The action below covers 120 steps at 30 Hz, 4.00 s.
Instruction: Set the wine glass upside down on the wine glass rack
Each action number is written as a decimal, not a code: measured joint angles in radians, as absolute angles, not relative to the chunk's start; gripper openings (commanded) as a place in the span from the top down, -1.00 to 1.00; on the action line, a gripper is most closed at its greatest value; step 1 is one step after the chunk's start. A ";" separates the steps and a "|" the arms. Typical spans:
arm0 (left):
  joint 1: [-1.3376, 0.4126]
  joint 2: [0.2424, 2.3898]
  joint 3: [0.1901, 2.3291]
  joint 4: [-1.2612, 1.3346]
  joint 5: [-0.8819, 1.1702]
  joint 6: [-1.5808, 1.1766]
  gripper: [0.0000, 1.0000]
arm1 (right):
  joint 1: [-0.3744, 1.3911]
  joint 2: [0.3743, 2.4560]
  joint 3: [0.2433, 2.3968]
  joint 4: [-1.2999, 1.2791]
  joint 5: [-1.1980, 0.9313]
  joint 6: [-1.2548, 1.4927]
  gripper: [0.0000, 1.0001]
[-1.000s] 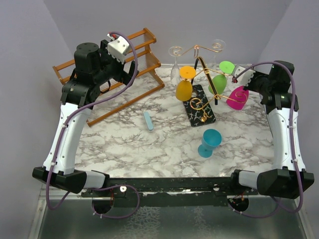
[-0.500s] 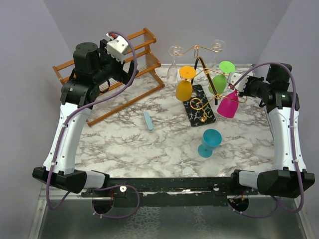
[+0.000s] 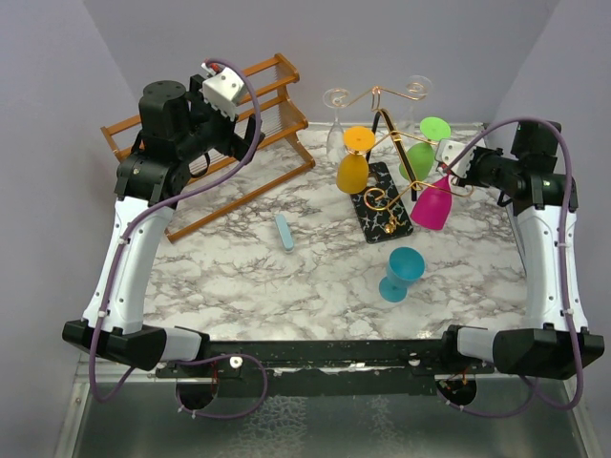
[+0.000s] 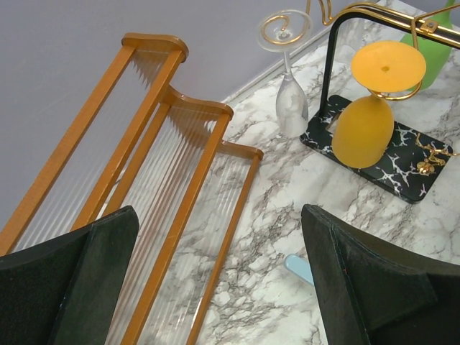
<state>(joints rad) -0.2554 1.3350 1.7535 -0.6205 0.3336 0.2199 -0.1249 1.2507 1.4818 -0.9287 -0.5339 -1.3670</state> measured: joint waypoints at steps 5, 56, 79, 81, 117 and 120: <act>-0.255 1.335 1.753 -0.619 0.343 0.218 -0.98 | -0.124 1.245 1.484 -0.941 -0.537 -1.367 0.98; -0.254 1.325 1.720 -0.611 0.403 0.211 -0.98 | -0.123 1.125 1.476 -1.018 -0.501 -1.366 0.98; -0.254 1.312 1.703 -0.606 0.434 0.197 -0.98 | -0.121 1.092 1.419 -1.017 -0.429 -1.362 0.93; -0.254 1.312 1.701 -0.606 0.436 0.197 -0.98 | -0.121 1.088 1.414 -1.016 -0.422 -1.362 0.93; -0.254 1.312 1.692 -0.606 0.456 0.193 -0.98 | -0.119 1.084 1.376 -0.905 -0.304 -1.336 0.85; -0.254 1.312 1.692 -0.606 0.457 0.193 -0.98 | -0.119 1.089 1.375 -0.895 -0.315 -1.331 0.84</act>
<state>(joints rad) -0.2543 1.3117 1.6920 -0.6060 0.4568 0.1928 -0.1188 1.0893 1.3750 -0.8948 -0.3145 -1.3312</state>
